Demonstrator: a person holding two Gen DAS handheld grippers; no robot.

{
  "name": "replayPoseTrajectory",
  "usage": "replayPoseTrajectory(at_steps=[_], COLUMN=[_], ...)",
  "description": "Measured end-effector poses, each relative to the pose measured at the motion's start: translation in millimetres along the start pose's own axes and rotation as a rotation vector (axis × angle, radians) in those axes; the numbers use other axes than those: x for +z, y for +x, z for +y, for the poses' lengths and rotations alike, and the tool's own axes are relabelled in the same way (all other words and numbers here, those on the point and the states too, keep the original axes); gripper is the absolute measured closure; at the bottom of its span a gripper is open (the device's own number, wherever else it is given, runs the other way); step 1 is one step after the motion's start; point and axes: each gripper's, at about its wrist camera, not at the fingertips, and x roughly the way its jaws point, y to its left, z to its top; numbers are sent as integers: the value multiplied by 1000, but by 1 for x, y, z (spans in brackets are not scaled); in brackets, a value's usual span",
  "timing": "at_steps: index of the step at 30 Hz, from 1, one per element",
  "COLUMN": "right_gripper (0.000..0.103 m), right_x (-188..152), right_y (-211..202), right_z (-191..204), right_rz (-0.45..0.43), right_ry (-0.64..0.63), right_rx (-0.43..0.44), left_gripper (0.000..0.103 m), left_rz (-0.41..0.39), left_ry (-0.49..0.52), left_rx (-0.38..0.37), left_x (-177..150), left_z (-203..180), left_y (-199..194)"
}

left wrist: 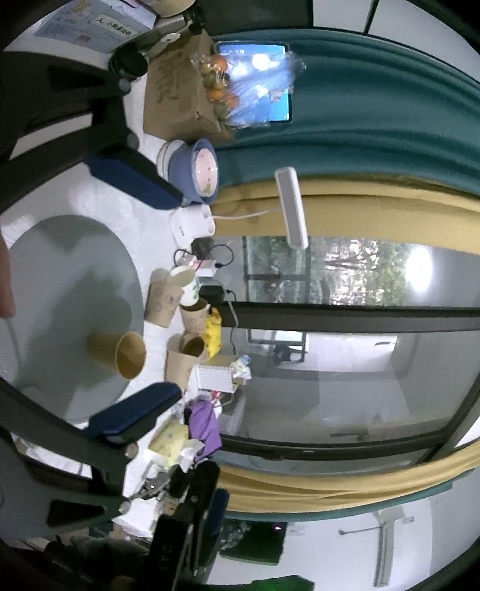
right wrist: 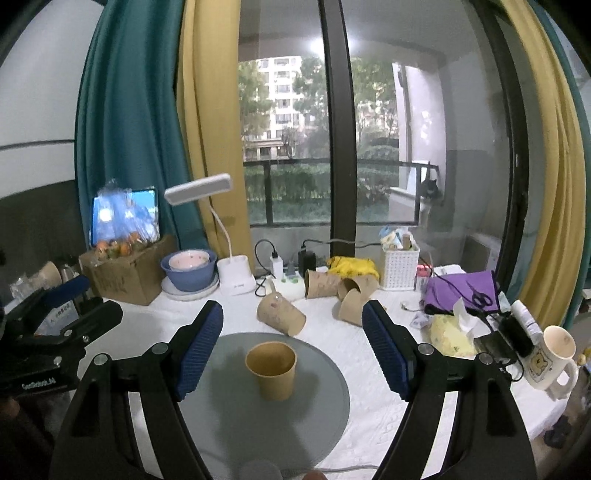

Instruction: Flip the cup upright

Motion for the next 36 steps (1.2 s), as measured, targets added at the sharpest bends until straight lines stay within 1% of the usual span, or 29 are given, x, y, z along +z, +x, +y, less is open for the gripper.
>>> replayPoseTrajectory(at_steps=[9,22,36], right_gripper=[22,22,22], right_x=[-5,-6,-12], right_y=[2,3,7], right_z=[-8,-10,-10], right_rz=[11,18,28], right_ry=[24,24,19], right_rx=[-2,-5,-3], left_gripper=[7,7,7], left_rz=[-28,-29,-9], left_ry=[12,-2,-8], left_rx=[20,23,11], left_x=[-2,-5,-9], left_z=[3,5,7], left_y=[-3,-2,0])
